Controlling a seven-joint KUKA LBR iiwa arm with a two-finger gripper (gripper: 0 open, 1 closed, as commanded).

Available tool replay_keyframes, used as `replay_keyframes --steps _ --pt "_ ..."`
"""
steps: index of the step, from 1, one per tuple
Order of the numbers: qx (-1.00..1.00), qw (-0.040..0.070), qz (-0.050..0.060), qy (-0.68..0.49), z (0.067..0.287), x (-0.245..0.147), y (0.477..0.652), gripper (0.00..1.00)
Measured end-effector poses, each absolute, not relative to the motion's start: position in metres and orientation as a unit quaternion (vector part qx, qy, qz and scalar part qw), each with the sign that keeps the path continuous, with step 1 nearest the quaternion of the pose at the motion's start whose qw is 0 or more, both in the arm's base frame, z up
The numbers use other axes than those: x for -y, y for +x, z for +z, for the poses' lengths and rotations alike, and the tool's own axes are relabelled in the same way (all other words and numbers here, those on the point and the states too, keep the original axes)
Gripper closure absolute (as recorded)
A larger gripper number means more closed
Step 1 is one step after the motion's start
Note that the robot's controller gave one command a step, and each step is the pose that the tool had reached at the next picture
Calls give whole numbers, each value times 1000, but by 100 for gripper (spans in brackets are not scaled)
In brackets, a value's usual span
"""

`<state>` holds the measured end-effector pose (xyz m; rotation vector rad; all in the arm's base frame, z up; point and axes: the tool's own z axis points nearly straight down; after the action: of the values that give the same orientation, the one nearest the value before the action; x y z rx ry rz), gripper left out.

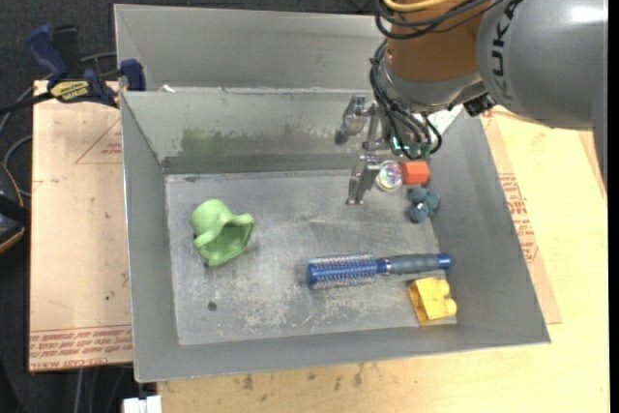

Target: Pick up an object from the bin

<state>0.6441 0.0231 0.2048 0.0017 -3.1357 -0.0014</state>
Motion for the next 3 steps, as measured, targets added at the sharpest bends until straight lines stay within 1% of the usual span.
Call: replay_keyframes --steps 1,2,3 --pt "991 -11 -1 134 106 -10 577 0" --pt "972 0 0 237 100 -8 548 0" --pt "969 0 -1 247 99 -9 541 0"
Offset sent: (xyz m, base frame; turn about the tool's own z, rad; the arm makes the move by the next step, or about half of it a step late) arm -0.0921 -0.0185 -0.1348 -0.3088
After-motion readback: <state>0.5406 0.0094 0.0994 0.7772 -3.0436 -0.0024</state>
